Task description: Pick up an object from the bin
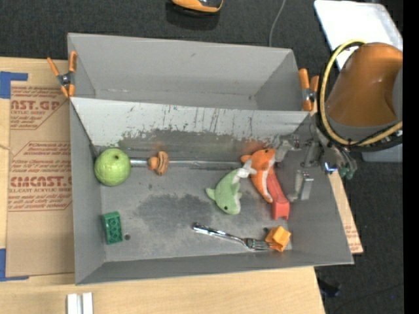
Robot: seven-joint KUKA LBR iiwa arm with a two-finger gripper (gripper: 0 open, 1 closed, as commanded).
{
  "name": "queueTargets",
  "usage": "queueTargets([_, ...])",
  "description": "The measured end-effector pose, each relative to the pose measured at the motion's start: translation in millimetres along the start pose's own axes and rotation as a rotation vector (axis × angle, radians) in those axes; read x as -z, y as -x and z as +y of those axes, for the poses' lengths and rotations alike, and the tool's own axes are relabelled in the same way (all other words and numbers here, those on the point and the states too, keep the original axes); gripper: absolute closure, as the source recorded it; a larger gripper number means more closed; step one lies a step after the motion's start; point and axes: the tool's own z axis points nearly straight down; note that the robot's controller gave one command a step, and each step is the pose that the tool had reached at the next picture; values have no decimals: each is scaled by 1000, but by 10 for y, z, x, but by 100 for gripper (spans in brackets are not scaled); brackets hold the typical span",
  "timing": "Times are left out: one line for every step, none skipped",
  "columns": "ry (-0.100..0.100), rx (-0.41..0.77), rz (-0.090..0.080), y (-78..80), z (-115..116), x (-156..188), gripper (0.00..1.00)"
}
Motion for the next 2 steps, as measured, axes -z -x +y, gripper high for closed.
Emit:
queueTargets([-1, 1, -8, 18, 6, 43, 0])
queueTargets([-2, 182, -10, 144, 146, -555, 0])
